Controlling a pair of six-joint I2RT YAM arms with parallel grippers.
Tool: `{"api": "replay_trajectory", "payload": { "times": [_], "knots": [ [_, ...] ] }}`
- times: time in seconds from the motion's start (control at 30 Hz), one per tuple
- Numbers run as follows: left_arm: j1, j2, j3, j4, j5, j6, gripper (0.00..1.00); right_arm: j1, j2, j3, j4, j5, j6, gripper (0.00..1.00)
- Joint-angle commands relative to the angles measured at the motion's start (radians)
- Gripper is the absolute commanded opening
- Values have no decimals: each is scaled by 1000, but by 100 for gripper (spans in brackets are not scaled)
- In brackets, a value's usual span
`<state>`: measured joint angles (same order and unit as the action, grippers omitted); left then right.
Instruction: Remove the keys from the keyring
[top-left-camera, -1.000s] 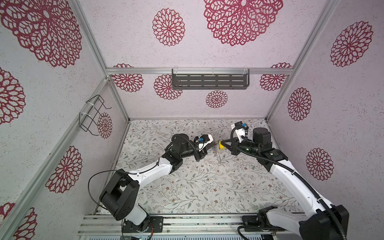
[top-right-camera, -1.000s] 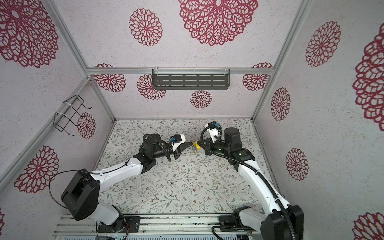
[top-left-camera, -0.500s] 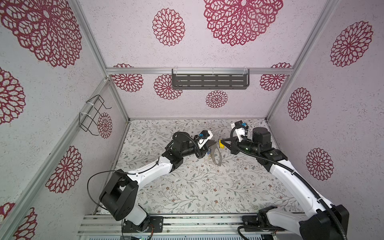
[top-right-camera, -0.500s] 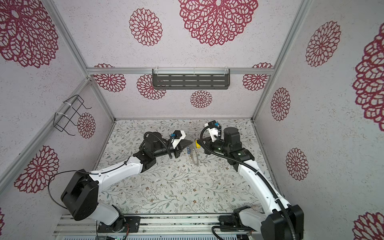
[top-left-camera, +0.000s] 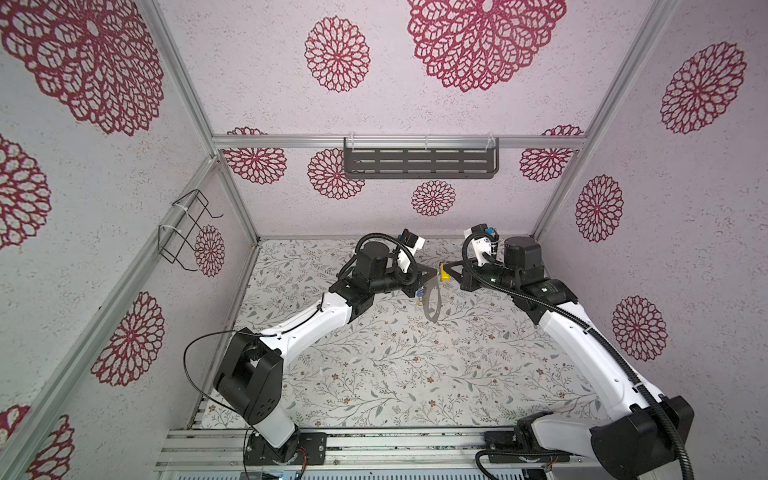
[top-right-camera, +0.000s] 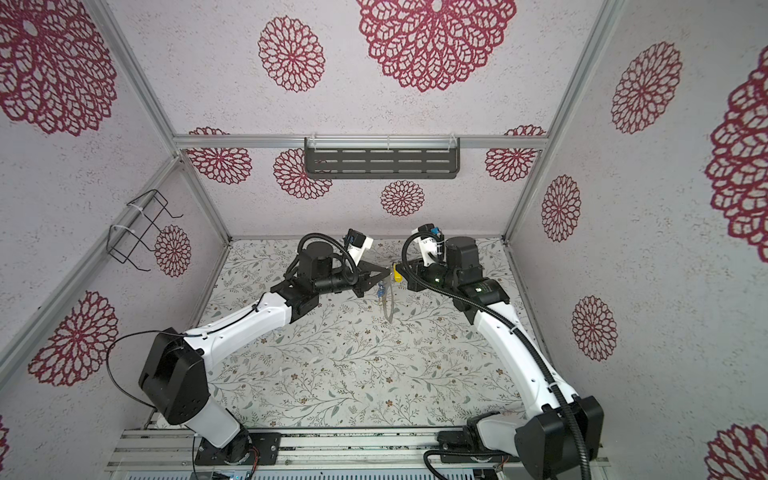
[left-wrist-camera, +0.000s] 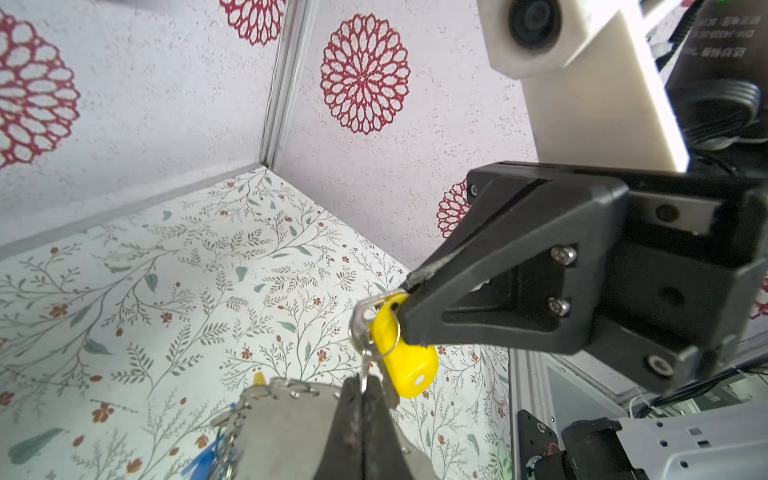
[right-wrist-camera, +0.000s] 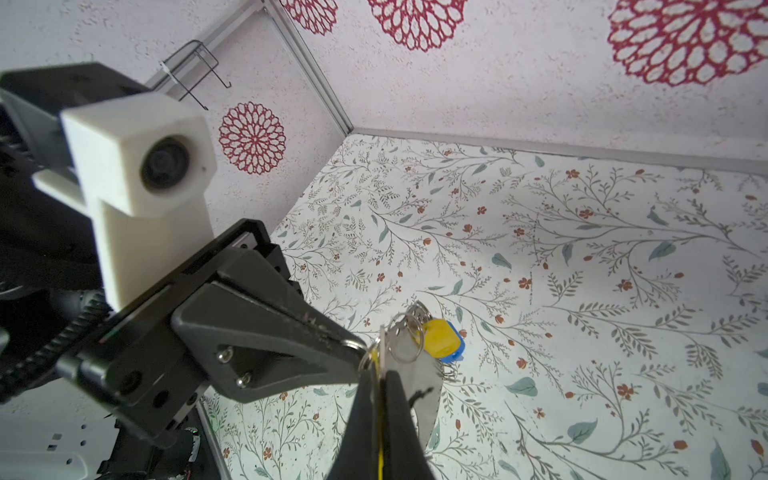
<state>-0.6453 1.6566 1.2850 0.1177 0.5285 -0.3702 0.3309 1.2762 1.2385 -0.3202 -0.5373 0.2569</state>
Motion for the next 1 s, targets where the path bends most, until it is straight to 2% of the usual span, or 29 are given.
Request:
{"api": "replay_trajectory", "payload": {
  "times": [0.0,0.43,0.57,0.73,0.97],
  "knots": [
    [13,21,28,-94,25,-36,0,5,-8,74,35,16,22,0],
    [6,50,73,-145,62,-20,0,49,29,150,9,26,3,0],
    [7,1,-7,-2,73,-18,0,8,35,149,-53,151,32,0],
    [27,-45,-81,179,86,-92,0,-84,54,105,-75,155,87,0],
    [50,-58,-126,411,87,-243,0,-89,61,57,-83,129,93,0]
  ]
}}
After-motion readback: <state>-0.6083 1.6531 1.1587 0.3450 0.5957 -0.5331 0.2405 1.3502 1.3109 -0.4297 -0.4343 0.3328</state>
